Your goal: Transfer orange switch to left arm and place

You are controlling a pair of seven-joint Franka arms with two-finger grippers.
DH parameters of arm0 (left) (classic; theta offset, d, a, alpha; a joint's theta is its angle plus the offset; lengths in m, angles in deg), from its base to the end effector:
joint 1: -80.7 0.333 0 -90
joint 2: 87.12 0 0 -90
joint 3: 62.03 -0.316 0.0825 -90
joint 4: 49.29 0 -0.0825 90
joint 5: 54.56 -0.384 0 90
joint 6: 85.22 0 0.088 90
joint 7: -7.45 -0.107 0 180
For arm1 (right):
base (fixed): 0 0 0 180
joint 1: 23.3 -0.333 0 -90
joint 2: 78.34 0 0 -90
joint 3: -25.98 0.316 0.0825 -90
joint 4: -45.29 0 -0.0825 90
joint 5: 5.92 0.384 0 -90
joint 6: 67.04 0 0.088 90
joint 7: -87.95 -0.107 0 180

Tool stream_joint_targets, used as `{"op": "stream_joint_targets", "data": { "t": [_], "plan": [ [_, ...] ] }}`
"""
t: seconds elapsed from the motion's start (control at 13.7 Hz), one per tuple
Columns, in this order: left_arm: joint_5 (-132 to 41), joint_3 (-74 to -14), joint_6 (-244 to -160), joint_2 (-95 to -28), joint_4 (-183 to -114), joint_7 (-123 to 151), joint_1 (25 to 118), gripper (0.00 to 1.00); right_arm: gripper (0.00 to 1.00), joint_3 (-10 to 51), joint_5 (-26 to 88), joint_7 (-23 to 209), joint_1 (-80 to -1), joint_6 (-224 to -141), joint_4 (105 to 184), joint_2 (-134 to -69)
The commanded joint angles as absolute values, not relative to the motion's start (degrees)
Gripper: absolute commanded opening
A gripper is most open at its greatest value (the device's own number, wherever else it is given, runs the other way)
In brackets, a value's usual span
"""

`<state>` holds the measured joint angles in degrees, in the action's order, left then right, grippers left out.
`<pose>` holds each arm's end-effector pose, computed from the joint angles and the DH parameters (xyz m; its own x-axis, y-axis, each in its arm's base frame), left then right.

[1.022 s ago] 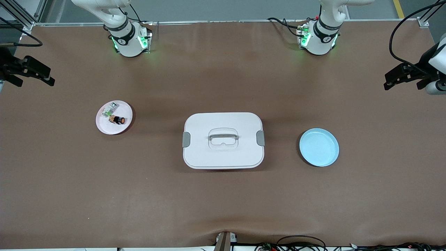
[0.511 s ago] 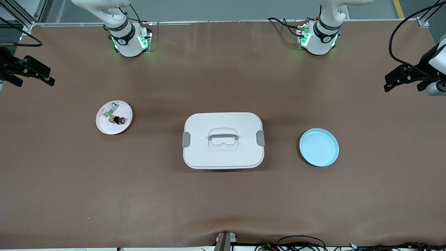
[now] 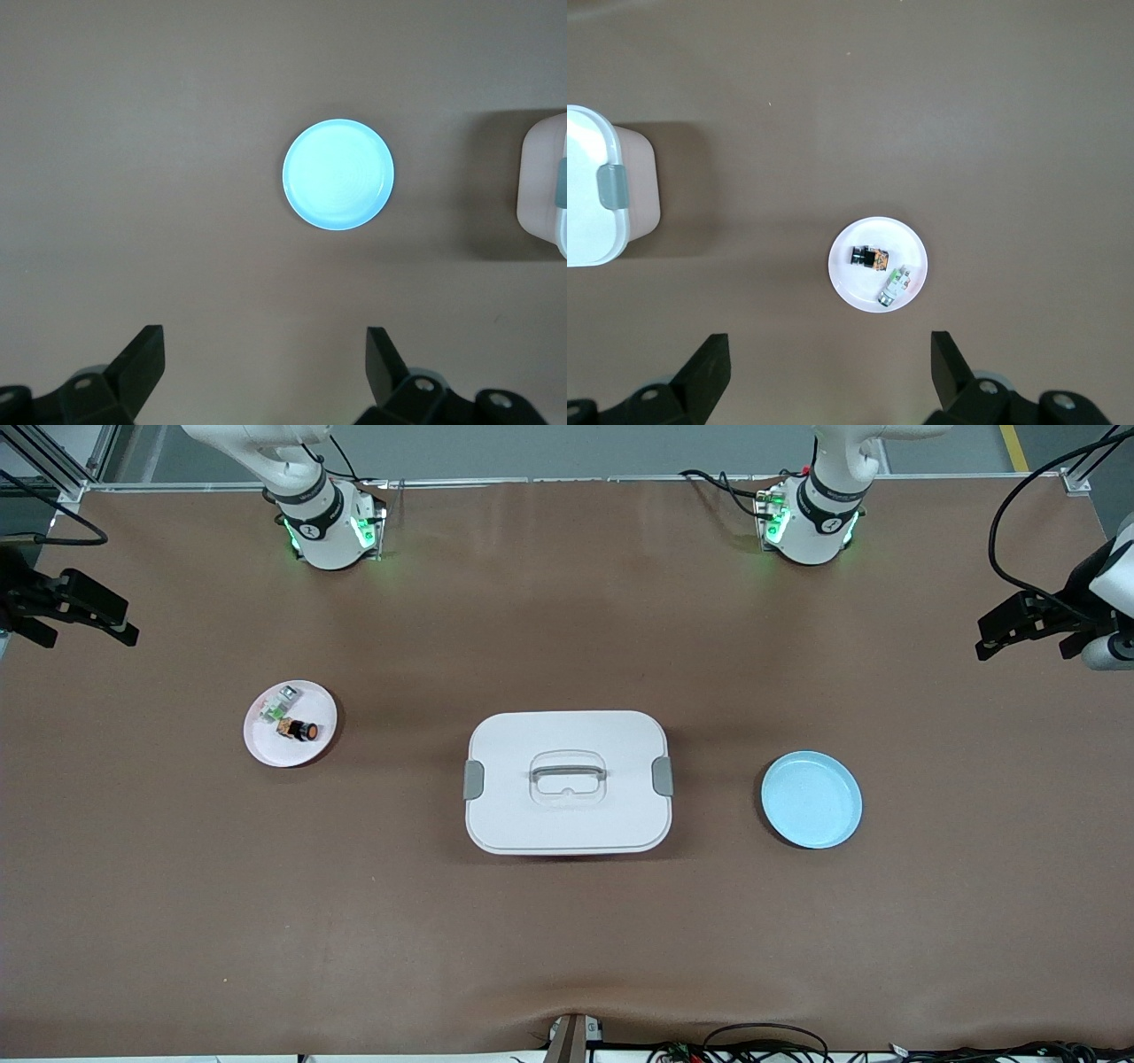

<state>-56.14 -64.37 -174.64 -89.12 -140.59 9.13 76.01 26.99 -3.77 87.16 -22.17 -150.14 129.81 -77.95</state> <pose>0.5423 -0.0189 0.6321 0.9999 -0.0114 0.0028 -0.0114 -0.9996 -0.0261 0.5400 0.0033 0.6624 0.9998 -0.0114 -0.0184 -0.0120 -0.9992 -0.0369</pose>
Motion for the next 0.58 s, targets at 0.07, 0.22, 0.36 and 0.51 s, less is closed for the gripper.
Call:
{"op": "stream_joint_targets", "data": {
  "t": [0.07,0.22,0.36,0.51],
  "plan": [
    [-55.44,-64.32,-174.87,-89.14,-140.26,9.12,76.13,1.00,1.00,27.03,-3.20,86.63,-21.37,-150.62,130.37,-83.95],
    [-55.43,-64.32,-174.95,-89.05,-140.26,9.12,76.13,1.00,1.00,27.03,-3.02,87.15,-20.57,-150.80,132.37,-84.22],
    [-55.52,-64.32,-174.95,-89.05,-140.26,9.12,76.13,1.00,1.00,27.12,-2.94,85.32,-20.49,-155.08,141.56,-83.18],
    [-55.52,-64.14,-174.78,-89.49,-140.35,9.12,76.04,1.00,1.00,27.03,-2.41,85.14,-19.52,-165.00,153.69,-77.84]
  ]
}}
